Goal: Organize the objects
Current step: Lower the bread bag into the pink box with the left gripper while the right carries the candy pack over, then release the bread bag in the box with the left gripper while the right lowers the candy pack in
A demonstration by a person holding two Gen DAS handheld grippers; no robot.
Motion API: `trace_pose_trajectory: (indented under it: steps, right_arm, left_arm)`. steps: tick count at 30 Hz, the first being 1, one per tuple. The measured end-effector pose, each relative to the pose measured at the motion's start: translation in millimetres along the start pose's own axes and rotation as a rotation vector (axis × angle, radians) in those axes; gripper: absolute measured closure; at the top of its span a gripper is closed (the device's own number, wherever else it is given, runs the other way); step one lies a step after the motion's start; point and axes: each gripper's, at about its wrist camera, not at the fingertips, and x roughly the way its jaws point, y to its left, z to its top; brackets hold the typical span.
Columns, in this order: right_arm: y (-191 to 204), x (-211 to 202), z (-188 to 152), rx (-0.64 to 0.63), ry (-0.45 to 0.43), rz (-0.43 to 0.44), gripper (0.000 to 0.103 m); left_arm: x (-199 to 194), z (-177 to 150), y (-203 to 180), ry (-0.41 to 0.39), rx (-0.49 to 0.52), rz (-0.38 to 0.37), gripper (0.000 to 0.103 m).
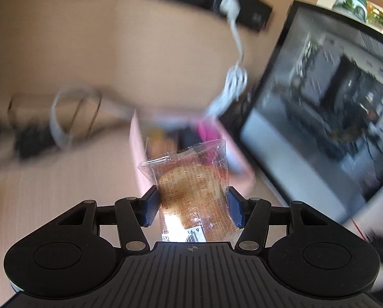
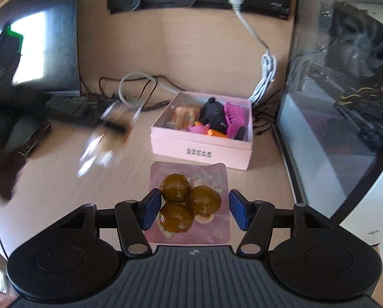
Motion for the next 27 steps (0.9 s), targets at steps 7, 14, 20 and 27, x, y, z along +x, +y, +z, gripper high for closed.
trace_pose_trajectory:
  steps: [7, 14, 20, 27]
  right_arm:
    - [-22, 22, 3, 0.051, 0.004, 0.018, 0.045]
    - [-44, 38, 1, 0.074, 0.008, 0.020, 0.045]
    - [-65, 56, 12, 0.089, 0.033, 0.016, 0.045]
    - [-77, 73, 45, 0.075, -0.005, 0.015, 0.045]
  left_arm:
    - [109, 45, -9, -0.085, 0.059, 0.031, 0.043]
    - [156, 4, 1, 0.021, 0.079, 0.087, 0.040]
    - [138, 7, 12, 0.023, -0.015, 0.052, 0.039]
    - [94, 22, 12, -0.100, -0.055, -0.025, 0.040]
